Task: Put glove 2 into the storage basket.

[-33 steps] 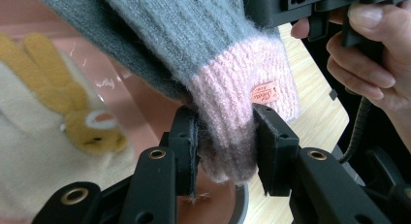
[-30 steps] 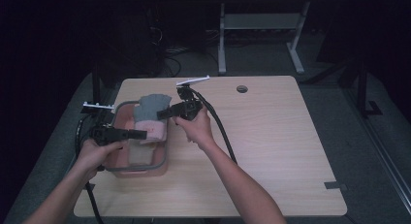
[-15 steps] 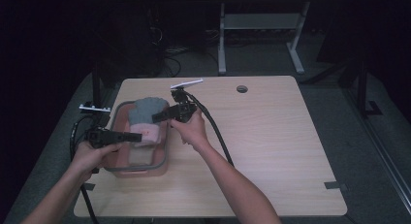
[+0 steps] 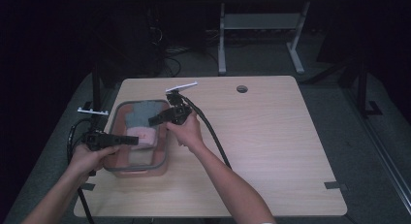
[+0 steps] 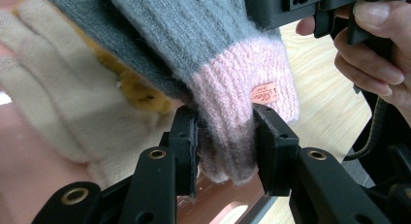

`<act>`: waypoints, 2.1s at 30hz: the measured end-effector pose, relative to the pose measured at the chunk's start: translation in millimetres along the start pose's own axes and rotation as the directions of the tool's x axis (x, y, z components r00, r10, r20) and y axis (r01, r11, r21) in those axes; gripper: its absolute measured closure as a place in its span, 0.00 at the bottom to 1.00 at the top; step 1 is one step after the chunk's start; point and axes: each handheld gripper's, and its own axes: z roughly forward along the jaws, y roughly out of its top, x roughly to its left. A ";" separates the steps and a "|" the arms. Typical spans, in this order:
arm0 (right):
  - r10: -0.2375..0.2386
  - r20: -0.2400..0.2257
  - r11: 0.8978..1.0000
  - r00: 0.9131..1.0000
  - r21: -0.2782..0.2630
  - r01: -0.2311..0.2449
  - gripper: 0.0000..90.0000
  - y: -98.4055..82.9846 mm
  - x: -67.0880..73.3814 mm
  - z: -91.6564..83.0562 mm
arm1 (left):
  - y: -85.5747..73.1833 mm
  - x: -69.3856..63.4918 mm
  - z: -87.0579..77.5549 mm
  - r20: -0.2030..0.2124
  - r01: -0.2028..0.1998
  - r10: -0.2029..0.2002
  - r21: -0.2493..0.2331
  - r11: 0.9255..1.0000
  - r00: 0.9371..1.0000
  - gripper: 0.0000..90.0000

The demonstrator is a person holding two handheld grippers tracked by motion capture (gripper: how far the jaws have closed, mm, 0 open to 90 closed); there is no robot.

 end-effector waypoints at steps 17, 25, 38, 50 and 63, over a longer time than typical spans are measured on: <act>-0.012 0.038 0.999 0.999 0.053 0.010 0.85 -4.3 -4.2 20.0 | -12.8 12.6 4.3 -0.033 0.029 -0.028 0.026 0.999 0.999 0.71; -0.017 0.052 0.997 0.999 0.079 0.013 0.84 -5.8 -5.2 28.2 | -16.8 17.4 5.2 -0.045 0.043 -0.041 0.040 0.998 0.998 0.71; -0.019 0.094 0.998 0.995 0.062 0.013 0.83 -4.1 -5.7 23.5 | -24.5 29.4 12.3 -0.099 0.087 -0.080 0.066 0.994 0.992 0.71; -0.033 0.088 0.998 0.996 0.051 0.029 0.81 -3.0 -2.0 15.1 | -20.5 26.9 13.7 -0.138 0.064 -0.053 0.076 0.995 0.989 0.62; -0.037 0.080 0.999 0.996 0.029 0.035 0.78 -4.9 -4.2 -2.4 | -11.3 17.6 6.1 -0.193 0.030 -0.014 0.078 0.996 0.981 0.56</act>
